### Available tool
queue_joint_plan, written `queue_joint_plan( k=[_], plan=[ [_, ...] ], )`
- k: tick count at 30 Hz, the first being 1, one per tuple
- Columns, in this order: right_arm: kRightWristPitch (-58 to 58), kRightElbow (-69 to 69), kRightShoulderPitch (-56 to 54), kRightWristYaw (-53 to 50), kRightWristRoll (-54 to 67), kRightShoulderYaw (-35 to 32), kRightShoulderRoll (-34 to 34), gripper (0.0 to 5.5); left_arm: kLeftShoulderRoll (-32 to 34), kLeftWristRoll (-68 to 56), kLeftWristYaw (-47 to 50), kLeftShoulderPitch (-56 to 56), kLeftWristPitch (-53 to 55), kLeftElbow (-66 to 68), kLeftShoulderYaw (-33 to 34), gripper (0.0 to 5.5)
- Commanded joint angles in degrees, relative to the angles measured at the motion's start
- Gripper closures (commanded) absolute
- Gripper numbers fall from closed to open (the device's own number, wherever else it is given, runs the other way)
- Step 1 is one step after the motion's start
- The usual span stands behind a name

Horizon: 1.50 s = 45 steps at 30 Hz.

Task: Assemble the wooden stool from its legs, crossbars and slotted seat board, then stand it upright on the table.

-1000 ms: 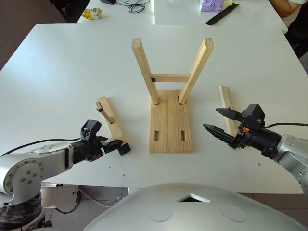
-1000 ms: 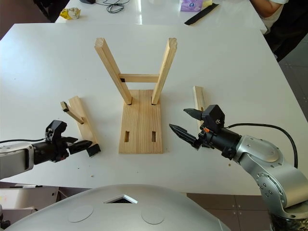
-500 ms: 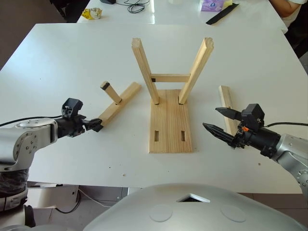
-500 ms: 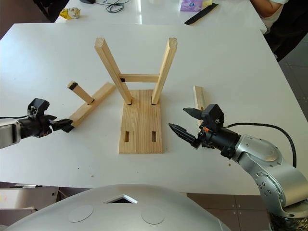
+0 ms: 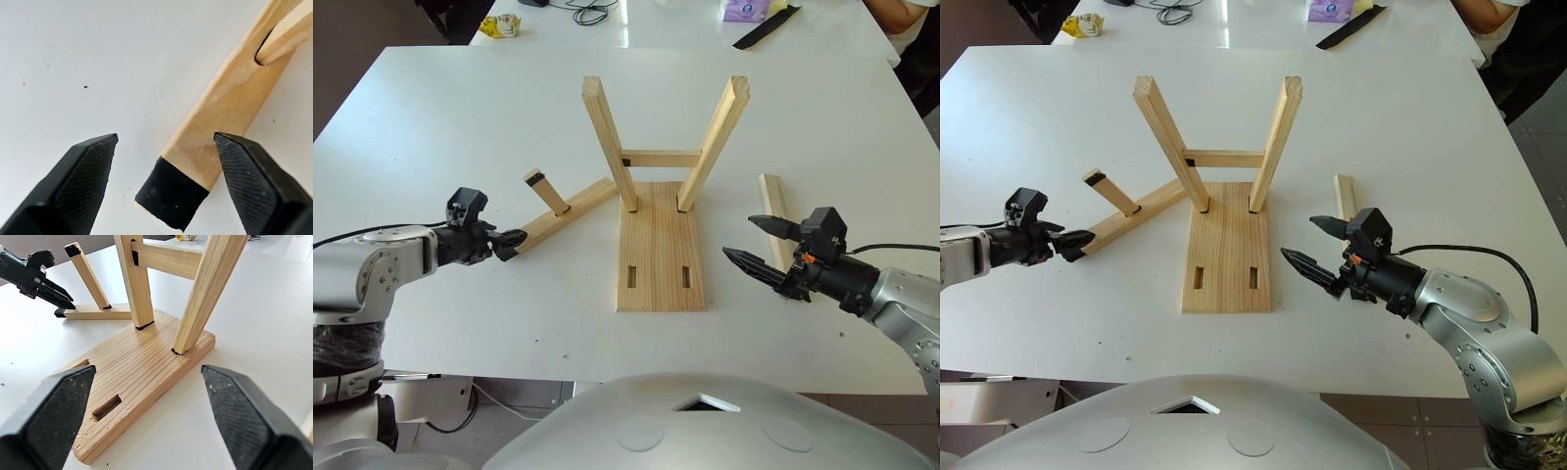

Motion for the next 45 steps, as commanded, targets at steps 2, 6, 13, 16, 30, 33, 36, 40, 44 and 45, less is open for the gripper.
queue_joint_plan(
  k=[2, 6, 13, 16, 30, 33, 36, 40, 44, 45],
  plan=[
    [-0.7, 0.3, -0.4, -0.1, -0.6, 0.3, -0.2, 1.51, 0.1, 0.8, -3.9, -3.2, -1.5, 0.3, -2.2, 1.84],
    [-0.6, 0.3, -0.5, -0.1, -0.4, 0.3, -0.2, 1.51, 0.5, 0.5, -7.3, -4.0, -2.8, -0.9, -3.4, 1.84],
    [-0.6, 0.3, -0.2, 0.2, -0.4, 0.5, -0.4, 1.51, 2.4, 0.9, -17.4, -2.5, -11.0, -3.1, -4.3, 1.84],
    [-0.5, 0.6, -0.7, 0.5, -0.3, 0.7, -0.8, 1.51, 3.1, 4.9, -23.7, -2.5, -22.1, 2.2, -5.0, 1.84],
    [-0.5, 1.2, -1.2, 1.6, -0.5, 1.1, -1.5, 1.51, 3.8, 10.7, -36.5, 1.5, -35.9, 11.3, -5.4, 1.84],
    [-0.3, 1.3, -1.5, 1.8, -0.3, 1.1, -1.8, 1.51, 2.8, 11.8, -35.4, 0.8, -36.3, 12.8, -5.8, 1.84],
    [-0.2, 1.2, -1.4, 2.1, -0.3, 1.1, -2.1, 1.51, 1.8, 12.2, -34.6, 0.8, -36.3, 12.8, -5.8, 1.84],
    [0.0, 1.3, -1.5, 2.6, -0.1, 1.0, -2.6, 1.51, 1.2, 12.4, -34.5, 2.0, -36.6, 11.3, -6.1, 1.84],
    [0.2, 1.3, -1.7, 2.9, 0.0, 1.2, -3.0, 1.51, 0.2, 13.6, -34.3, 1.8, -37.5, 11.8, -6.4, 1.84],
    [0.2, 1.3, -1.7, 3.0, 0.0, 1.2, -3.2, 1.51, 0.0, 13.9, -34.2, 1.9, -37.9, 11.9, -6.5, 1.84]
  ],
)
